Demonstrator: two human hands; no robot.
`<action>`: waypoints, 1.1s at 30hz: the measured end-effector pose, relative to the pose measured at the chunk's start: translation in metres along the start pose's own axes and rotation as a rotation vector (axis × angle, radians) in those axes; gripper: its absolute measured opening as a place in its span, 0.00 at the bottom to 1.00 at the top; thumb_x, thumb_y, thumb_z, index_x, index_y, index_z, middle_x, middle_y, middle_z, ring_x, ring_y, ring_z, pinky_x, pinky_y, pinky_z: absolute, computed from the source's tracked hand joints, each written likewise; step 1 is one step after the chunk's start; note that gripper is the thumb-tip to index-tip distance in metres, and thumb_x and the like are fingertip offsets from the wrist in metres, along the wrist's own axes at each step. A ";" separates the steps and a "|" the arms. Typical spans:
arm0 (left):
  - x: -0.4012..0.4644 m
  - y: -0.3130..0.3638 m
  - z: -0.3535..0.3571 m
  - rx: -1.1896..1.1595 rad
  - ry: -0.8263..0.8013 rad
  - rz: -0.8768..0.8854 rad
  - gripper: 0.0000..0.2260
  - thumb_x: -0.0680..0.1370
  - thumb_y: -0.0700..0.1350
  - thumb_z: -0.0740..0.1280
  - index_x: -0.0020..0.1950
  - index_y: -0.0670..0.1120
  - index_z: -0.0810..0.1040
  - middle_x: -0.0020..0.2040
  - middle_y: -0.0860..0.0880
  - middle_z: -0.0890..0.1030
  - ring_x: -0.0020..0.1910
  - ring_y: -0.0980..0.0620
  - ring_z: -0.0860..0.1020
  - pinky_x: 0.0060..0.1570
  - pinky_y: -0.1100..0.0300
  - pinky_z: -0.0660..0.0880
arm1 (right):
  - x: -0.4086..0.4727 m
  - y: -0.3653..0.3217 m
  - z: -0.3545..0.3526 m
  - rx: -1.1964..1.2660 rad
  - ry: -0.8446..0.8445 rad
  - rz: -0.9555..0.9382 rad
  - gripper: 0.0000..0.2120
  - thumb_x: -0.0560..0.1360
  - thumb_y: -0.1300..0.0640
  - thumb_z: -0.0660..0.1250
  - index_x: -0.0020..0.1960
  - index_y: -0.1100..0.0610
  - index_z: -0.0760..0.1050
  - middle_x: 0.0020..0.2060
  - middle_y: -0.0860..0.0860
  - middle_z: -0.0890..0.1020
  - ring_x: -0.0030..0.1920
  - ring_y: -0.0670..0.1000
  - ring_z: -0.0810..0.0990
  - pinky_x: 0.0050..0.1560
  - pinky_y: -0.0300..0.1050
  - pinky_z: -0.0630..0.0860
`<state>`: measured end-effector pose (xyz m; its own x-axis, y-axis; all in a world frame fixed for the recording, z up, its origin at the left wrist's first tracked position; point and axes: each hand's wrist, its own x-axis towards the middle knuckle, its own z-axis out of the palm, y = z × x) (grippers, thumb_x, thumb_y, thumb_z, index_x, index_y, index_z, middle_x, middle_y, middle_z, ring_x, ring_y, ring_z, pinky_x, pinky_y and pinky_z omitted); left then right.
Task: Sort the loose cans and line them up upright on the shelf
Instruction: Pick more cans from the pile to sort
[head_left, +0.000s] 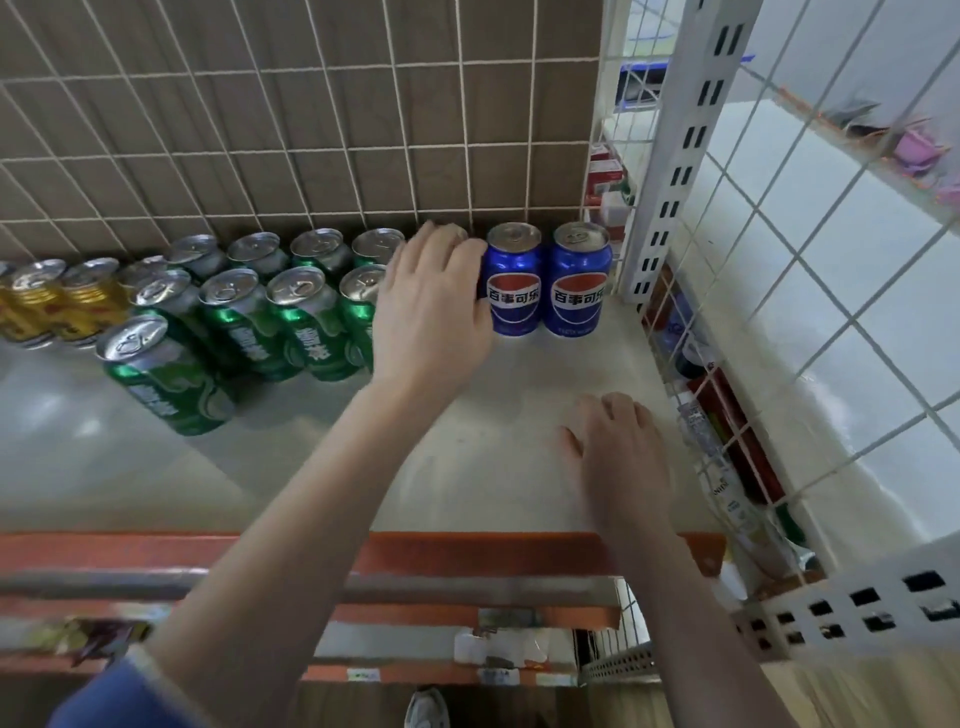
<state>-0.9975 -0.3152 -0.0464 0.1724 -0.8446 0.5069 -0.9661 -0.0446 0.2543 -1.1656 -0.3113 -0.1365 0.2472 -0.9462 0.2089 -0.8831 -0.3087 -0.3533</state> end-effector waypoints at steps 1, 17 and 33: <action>-0.016 -0.008 -0.009 0.005 0.046 -0.049 0.21 0.74 0.40 0.66 0.67 0.42 0.72 0.68 0.42 0.71 0.70 0.41 0.65 0.70 0.46 0.62 | -0.001 -0.005 0.002 0.007 -0.004 -0.004 0.11 0.77 0.54 0.63 0.55 0.59 0.74 0.52 0.55 0.76 0.54 0.56 0.73 0.56 0.48 0.69; -0.188 -0.216 -0.144 0.123 0.132 -0.681 0.24 0.76 0.43 0.66 0.71 0.47 0.67 0.75 0.45 0.61 0.75 0.45 0.54 0.72 0.46 0.57 | -0.067 -0.244 0.056 0.100 0.100 -0.324 0.17 0.65 0.60 0.75 0.52 0.62 0.78 0.46 0.60 0.79 0.48 0.62 0.78 0.50 0.54 0.76; -0.329 -0.498 -0.307 0.141 0.174 -0.846 0.23 0.74 0.48 0.67 0.69 0.46 0.70 0.70 0.46 0.68 0.71 0.44 0.63 0.68 0.44 0.64 | -0.148 -0.576 0.157 0.152 -0.013 -0.500 0.19 0.68 0.58 0.73 0.57 0.62 0.77 0.53 0.64 0.78 0.55 0.67 0.76 0.56 0.59 0.72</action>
<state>-0.5140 0.1488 -0.0871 0.8581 -0.4052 0.3154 -0.5133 -0.6947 0.5039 -0.6307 -0.0088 -0.1068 0.6297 -0.6805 0.3747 -0.5885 -0.7327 -0.3417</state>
